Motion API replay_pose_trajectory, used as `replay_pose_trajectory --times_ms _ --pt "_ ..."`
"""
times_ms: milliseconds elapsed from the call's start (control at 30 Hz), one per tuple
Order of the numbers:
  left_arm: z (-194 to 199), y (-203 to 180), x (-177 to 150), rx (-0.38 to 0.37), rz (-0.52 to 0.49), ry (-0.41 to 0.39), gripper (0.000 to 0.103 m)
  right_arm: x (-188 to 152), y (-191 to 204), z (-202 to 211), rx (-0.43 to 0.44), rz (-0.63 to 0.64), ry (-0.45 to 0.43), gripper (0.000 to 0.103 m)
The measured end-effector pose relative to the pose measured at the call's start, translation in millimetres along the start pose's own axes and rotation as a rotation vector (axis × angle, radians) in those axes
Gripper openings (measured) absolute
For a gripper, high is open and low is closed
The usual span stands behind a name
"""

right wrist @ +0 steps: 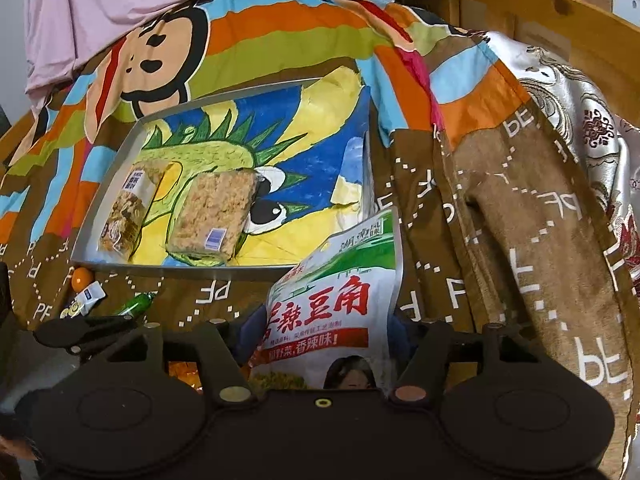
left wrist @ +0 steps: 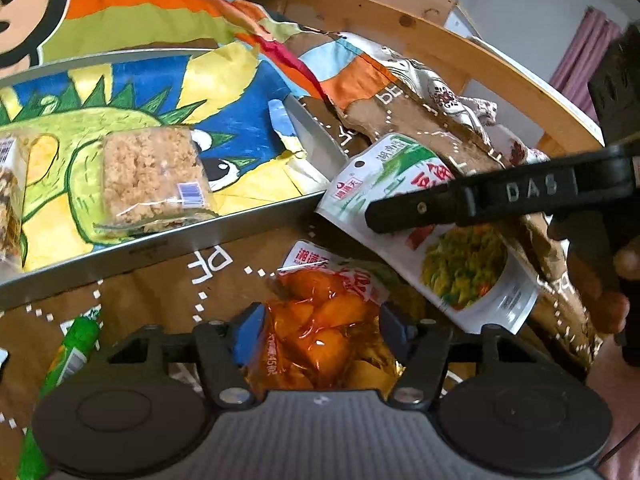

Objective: Organize snacks
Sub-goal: 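Lift the bean pouch with the right tool while the left tool grasps an orange snack pack, then hold the bean pouch upright with the right tool while the left tool lifts the orange pack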

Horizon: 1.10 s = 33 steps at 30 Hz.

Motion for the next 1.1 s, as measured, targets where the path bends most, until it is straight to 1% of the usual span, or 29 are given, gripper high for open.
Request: replay_pose_trajectory --times_ms 67,167,233,300,367,400,533,633,700,800,867,1000,1100 --pt "2.6 2.6 0.7 0.009 0.027 -0.001 0.057 -2.5 1.5 -1.4 -0.004 0.014 0.009 0.058" --pt "6.7 6.9 0.2 0.018 0.081 0.006 0.057 -7.0 6.6 -3.8 -0.026 0.057 0.021 0.051" --pt "7.2 6.8 -1.2 0.029 0.089 0.01 0.057 -8.3 8.4 -4.2 -0.045 0.076 0.02 0.049" --pt "8.1 5.5 -2.6 0.04 0.086 0.01 0.057 -8.5 8.6 -3.0 -0.046 0.079 0.012 0.048" --pt "10.2 4.1 -2.8 0.047 0.09 0.007 0.056 -7.2 8.3 -0.4 -0.048 0.08 -0.004 0.044" --pt "11.5 4.1 -2.7 0.046 0.096 0.004 0.056 -6.1 8.0 1.7 -0.051 0.083 -0.018 0.039" --pt "15.5 6.4 -3.7 0.037 0.131 -0.003 0.056 -4.7 9.9 4.7 -0.029 0.087 -0.035 0.034" --pt "15.2 9.2 -4.9 0.021 0.166 -0.001 0.056 -6.2 12.6 1.4 -0.018 0.093 -0.019 0.033" --pt "14.3 10.7 -5.8 0.017 0.174 0.0 0.056 -6.5 11.6 -1.5 0.018 0.068 0.005 0.034" --pt "12.5 9.3 -6.9 0.03 0.149 0.002 0.056 -8.7 10.4 -5.9 0.065 0.022 0.041 0.034" --pt "12.2 6.4 -6.5 0.039 0.125 0.006 0.057 -11.6 12.6 -8.6 0.08 0.014 0.064 0.035" --pt "12.5 5.5 -6.6 0.03 0.12 0.016 0.058 -15.3 14.8 -8.5 0.116 -0.016 0.086 0.038" --pt "13.4 4.9 -6.5 0.014 0.112 0.026 0.063 -18.0 14.5 -5.6 0.144 -0.036 0.097 0.038"
Point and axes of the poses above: each gripper's, at about its wrist camera, not at the fingertips, and z roughly against the way its jaws point, y to its left, x to its top, the point moved 8 cm from there along -z, roughly the way its jaws point, and after that the axes turned 7 degrees about y, right-handed, at the moved point
